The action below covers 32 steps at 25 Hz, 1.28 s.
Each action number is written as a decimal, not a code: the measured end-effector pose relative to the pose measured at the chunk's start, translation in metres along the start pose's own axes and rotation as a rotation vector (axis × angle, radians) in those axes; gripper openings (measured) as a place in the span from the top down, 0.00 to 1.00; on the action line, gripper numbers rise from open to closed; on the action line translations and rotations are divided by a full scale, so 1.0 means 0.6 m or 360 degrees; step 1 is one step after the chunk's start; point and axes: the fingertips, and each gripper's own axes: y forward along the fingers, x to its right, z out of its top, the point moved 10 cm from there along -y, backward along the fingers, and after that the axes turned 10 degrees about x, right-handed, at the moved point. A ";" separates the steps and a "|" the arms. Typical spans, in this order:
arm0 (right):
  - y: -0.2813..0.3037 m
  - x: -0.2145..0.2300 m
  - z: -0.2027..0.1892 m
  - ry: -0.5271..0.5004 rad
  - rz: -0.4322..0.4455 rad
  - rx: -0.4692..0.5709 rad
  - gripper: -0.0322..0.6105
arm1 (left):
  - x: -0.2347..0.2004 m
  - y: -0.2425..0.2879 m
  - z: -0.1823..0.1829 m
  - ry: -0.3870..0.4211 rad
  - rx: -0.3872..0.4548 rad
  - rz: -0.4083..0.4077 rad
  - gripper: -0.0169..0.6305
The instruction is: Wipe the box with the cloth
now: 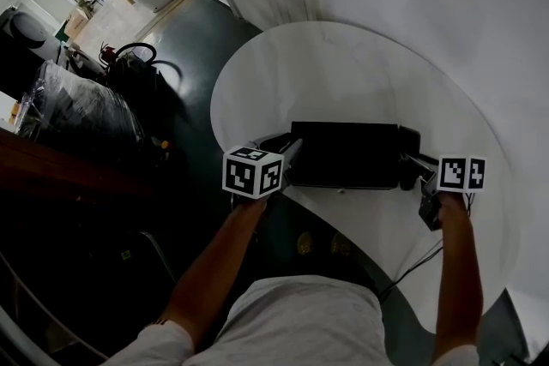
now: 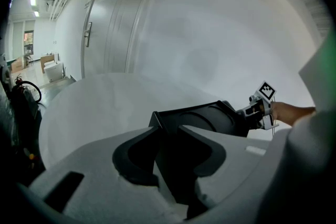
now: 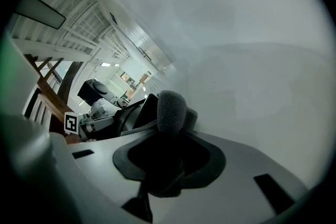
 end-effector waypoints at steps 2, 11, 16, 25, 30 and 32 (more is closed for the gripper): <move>-0.008 -0.002 -0.014 -0.0007 -0.0006 -0.0016 0.79 | 0.000 0.000 0.000 -0.0001 0.0002 0.0000 0.79; -0.052 -0.018 -0.067 -0.0038 -0.0025 -0.0056 0.79 | 0.001 -0.002 0.001 0.0003 0.0004 0.0000 0.79; -0.070 -0.021 -0.083 -0.0064 -0.0047 -0.0068 0.79 | 0.003 -0.001 0.001 0.0005 -0.0002 -0.0005 0.79; -0.118 -0.048 -0.053 -0.0235 -0.0144 0.0103 0.79 | 0.007 -0.012 0.004 0.0073 0.0005 -0.0009 0.78; -0.143 -0.097 -0.021 -0.0354 -0.0116 0.0241 0.79 | 0.014 -0.039 0.023 0.0075 0.0092 -0.0032 0.78; -0.149 -0.122 -0.010 -0.0410 -0.0086 0.0293 0.79 | 0.023 -0.052 0.035 0.0084 0.0143 -0.0059 0.78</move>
